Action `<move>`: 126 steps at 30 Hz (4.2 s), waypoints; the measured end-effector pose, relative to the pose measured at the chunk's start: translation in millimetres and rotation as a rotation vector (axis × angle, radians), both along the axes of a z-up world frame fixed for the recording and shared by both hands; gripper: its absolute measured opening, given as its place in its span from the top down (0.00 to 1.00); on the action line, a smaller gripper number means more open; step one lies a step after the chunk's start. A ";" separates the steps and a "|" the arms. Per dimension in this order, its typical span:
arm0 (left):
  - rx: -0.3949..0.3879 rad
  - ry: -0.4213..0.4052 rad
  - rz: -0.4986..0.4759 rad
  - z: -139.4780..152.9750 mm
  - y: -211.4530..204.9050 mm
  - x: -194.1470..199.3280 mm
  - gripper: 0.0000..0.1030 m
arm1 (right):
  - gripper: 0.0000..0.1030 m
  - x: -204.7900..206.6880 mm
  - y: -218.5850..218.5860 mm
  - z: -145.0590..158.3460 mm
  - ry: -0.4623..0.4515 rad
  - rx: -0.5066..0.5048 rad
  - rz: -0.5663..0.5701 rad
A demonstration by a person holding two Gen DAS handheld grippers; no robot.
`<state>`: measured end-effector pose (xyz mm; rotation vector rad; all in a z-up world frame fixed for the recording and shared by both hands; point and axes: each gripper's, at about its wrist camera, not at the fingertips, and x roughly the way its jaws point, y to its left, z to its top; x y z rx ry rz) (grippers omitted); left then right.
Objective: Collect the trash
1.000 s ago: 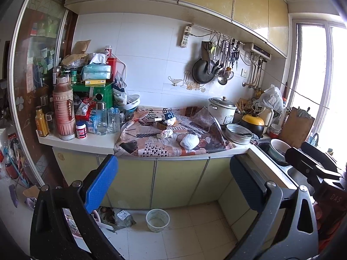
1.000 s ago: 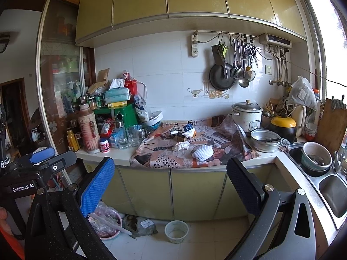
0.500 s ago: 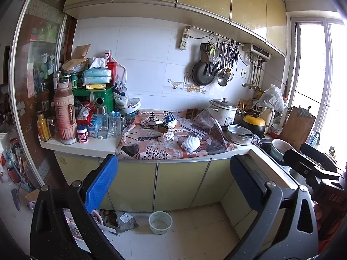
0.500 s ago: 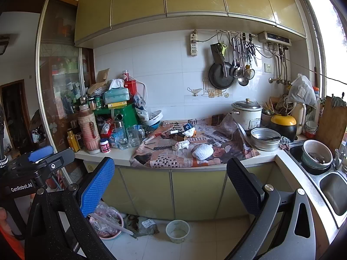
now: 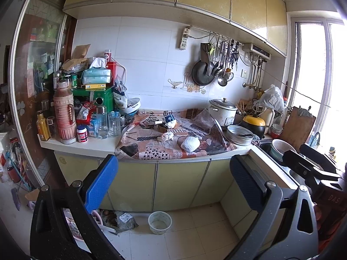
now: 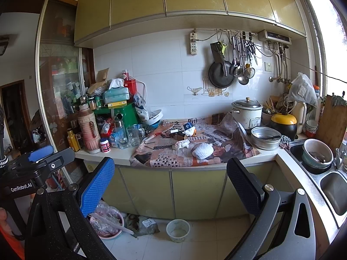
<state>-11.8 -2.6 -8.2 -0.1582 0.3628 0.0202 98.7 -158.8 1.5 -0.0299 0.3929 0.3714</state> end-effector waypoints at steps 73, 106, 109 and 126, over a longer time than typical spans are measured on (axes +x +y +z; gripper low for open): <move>-0.022 0.615 0.053 -230.7 53.6 614.6 0.16 | 0.15 490.3 -44.0 -217.6 0.724 0.067 -0.224; -0.157 0.561 0.056 -227.5 63.8 601.5 0.69 | 0.81 512.8 -29.5 -214.9 0.735 0.114 -0.055; -0.139 0.536 0.023 -216.0 73.8 575.6 0.69 | 0.81 493.9 -19.6 -201.5 0.688 0.128 -0.079; -0.063 0.580 -0.162 -234.0 121.1 413.0 0.69 | 0.81 351.9 56.8 -196.6 0.598 0.165 -0.184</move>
